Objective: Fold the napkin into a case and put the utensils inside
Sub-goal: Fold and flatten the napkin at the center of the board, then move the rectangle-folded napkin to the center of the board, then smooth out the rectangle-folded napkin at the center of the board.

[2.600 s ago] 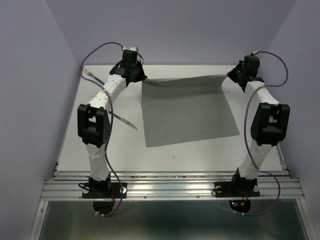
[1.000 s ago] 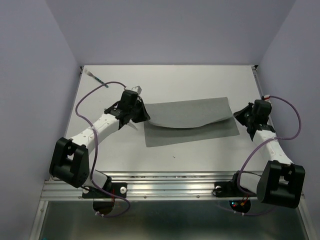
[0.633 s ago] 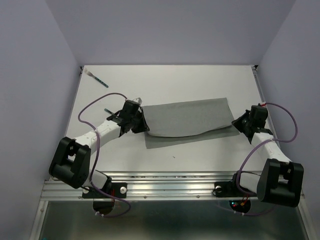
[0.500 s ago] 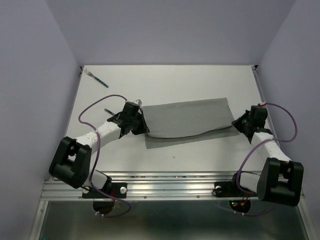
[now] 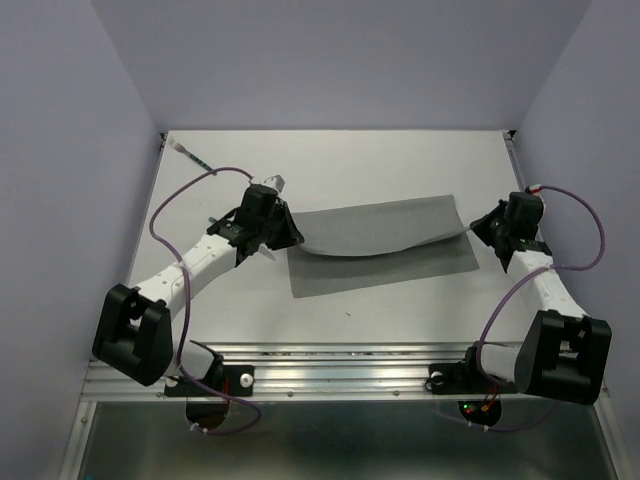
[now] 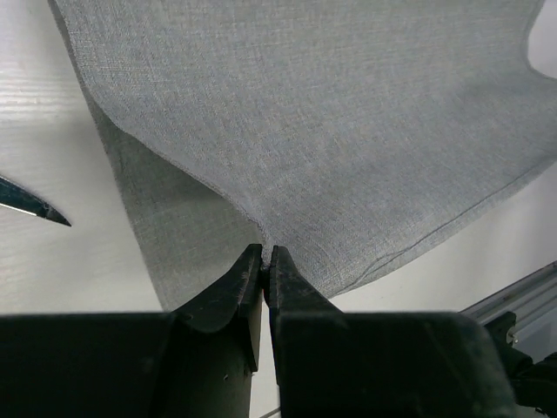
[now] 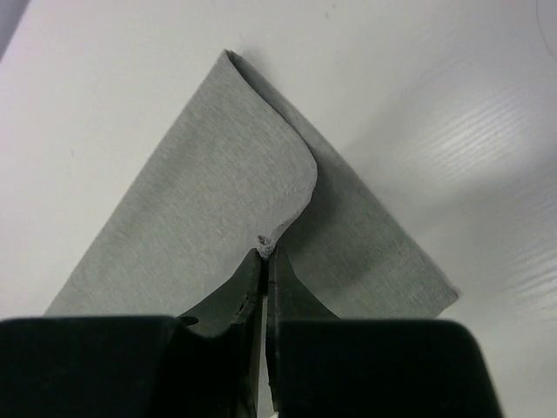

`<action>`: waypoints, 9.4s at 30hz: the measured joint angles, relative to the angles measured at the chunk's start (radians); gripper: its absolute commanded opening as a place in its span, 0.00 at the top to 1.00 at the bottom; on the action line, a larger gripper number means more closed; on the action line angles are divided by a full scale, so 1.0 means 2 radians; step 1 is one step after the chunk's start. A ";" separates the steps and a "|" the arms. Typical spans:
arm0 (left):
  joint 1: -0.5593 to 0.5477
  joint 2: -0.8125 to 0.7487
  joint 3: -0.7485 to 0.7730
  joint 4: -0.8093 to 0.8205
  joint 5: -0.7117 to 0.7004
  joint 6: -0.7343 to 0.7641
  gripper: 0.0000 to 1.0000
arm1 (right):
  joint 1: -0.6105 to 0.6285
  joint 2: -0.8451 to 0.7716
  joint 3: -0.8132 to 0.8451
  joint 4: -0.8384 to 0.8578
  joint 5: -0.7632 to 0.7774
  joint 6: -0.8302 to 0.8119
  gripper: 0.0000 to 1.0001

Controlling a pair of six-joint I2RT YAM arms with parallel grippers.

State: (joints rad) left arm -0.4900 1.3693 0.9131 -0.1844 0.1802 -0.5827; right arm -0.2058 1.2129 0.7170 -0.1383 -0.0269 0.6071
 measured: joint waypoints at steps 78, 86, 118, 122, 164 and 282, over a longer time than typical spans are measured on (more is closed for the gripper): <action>-0.050 -0.062 -0.079 -0.004 0.024 -0.012 1.00 | 0.000 -0.017 -0.035 -0.005 0.031 -0.012 0.99; -0.049 -0.070 -0.110 -0.002 0.028 -0.014 1.00 | 0.000 -0.021 -0.059 -0.008 0.024 -0.013 0.99; -0.047 0.143 0.001 0.016 -0.028 -0.022 0.52 | -0.001 0.174 0.076 -0.025 0.000 -0.032 0.67; -0.038 0.170 0.026 0.018 -0.027 -0.019 0.52 | -0.001 0.194 0.075 -0.033 -0.004 -0.030 0.65; 0.017 0.312 0.222 -0.007 -0.002 -0.003 0.51 | 0.266 0.355 0.317 -0.059 -0.044 0.017 0.71; 0.113 0.315 0.206 0.030 -0.023 -0.008 0.53 | 0.049 0.372 0.279 -0.071 -0.005 -0.044 0.86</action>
State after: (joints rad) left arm -0.2646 1.9991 1.3247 -0.1246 0.1345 -0.5983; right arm -0.1078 1.9560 1.2755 -0.2798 -0.0368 0.5190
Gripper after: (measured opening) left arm 0.468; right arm 0.142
